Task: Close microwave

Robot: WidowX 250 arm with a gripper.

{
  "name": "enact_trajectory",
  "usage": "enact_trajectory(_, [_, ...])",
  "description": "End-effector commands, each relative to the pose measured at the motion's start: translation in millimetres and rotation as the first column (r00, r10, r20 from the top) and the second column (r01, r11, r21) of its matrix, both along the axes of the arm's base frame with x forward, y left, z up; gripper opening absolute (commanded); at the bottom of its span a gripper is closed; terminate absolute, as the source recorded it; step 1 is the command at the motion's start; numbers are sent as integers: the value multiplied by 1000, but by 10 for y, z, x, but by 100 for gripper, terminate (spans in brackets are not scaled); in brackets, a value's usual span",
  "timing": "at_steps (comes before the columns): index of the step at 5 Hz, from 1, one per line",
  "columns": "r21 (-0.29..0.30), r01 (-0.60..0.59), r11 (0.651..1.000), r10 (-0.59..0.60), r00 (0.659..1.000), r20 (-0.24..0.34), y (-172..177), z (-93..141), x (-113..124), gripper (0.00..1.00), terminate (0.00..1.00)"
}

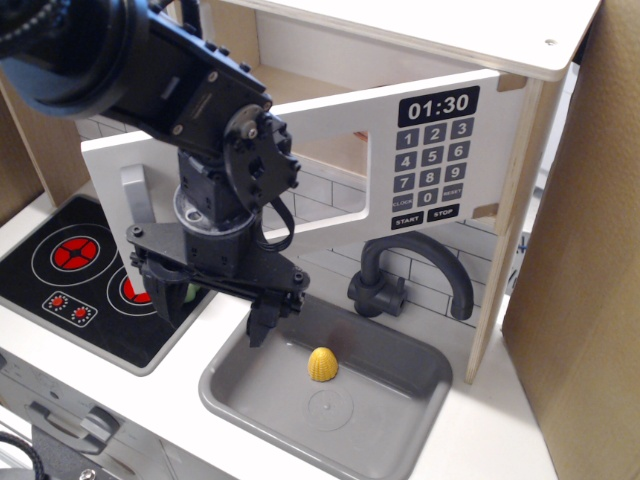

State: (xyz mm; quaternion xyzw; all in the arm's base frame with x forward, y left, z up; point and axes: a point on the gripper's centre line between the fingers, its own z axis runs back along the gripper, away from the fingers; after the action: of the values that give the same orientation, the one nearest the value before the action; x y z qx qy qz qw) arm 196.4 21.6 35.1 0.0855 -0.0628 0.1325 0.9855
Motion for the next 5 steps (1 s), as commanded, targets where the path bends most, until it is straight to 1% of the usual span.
enact_trajectory(1, [0,0,1000,0,1000,0,0,0,0,100,0])
enact_trajectory(2, [-5,3,1000,-3,998,71,105,-31,225,100,0])
enact_trajectory(3, [-72,-18,997,26,993,116,146,-38,452,100,0])
enact_trajectory(4, [-102,-45,994,58,989,134,122,-18,653,100,0])
enact_trajectory(5, [-121,-43,992,63,985,163,143,35,822,100,0])
